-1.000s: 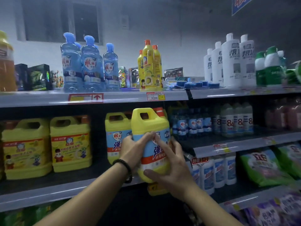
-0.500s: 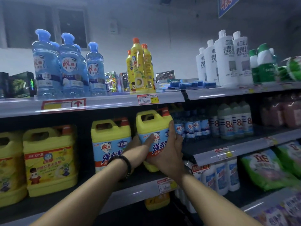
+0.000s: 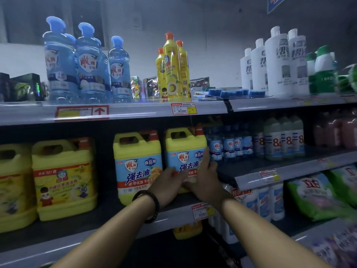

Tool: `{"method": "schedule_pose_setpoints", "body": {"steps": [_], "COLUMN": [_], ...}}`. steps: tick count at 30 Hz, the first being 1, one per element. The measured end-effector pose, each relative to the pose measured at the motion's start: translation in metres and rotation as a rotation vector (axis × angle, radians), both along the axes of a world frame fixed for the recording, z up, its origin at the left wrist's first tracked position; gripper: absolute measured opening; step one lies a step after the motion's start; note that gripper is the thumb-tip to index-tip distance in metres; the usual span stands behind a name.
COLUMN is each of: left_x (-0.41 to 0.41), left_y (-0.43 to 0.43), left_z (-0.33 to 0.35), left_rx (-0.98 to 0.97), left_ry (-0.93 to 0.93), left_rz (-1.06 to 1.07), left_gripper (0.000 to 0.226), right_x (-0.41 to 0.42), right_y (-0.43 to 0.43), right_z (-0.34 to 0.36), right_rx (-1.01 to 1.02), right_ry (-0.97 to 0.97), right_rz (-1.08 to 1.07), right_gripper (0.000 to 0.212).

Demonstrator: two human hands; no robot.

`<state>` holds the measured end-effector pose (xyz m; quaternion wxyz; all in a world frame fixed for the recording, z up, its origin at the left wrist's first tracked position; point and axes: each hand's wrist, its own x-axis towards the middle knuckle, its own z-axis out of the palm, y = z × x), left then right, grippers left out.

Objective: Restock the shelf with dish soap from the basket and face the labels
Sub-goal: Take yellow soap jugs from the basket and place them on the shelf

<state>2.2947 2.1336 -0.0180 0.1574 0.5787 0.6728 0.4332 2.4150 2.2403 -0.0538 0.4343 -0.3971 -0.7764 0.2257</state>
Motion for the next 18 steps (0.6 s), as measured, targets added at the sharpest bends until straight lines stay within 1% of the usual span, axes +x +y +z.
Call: {"method": "schedule_pose_setpoints", "body": {"steps": [1, 2, 5, 6, 8, 10, 11, 13, 16, 18], "left_x": [-0.001, 0.0, 0.004, 0.003, -0.001, -0.007, -0.009, -0.013, -0.019, -0.024], "left_y": [-0.006, -0.015, -0.055, -0.07, -0.103, -0.139, -0.158, -0.19, -0.23, -0.253], "left_z": [-0.001, -0.001, -0.005, -0.009, -0.022, -0.042, -0.056, -0.087, -0.145, -0.194], "left_rx": [0.002, 0.017, 0.088, 0.113, 0.152, 0.158, 0.139, 0.1, 0.038, -0.038], "left_ry": [0.011, 0.014, 0.036, 0.065, 0.136, 0.181, 0.199, 0.24, 0.247, 0.228], "left_rz": [0.012, 0.013, -0.032, -0.048, -0.074, -0.105, -0.112, -0.101, -0.053, -0.013], "left_gripper": [0.067, 0.061, 0.027, 0.02, 0.014, 0.014, 0.014, 0.011, 0.007, 0.007], "right_x": [0.002, 0.005, 0.016, 0.022, 0.034, 0.047, 0.054, 0.062, 0.068, 0.069], "right_y": [-0.004, -0.009, -0.032, -0.041, -0.062, -0.09, -0.106, -0.134, -0.168, -0.189], "right_z": [-0.001, -0.002, -0.004, -0.006, -0.014, -0.03, -0.04, -0.063, -0.108, -0.148], "right_rx": [0.009, 0.012, 0.06, 0.094, 0.137, 0.11, 0.092, 0.088, 0.017, -0.135], "right_ry": [0.008, 0.025, -0.001, -0.032, -0.066, -0.077, -0.102, -0.138, -0.178, -0.205], "right_rz": [-0.021, -0.028, -0.066, -0.099, -0.106, -0.01, 0.035, 0.103, 0.2, 0.272], "right_gripper": [0.142, 0.135, 0.102, 0.089, 0.059, 0.03, 0.022, 0.014, 0.006, 0.002]}}
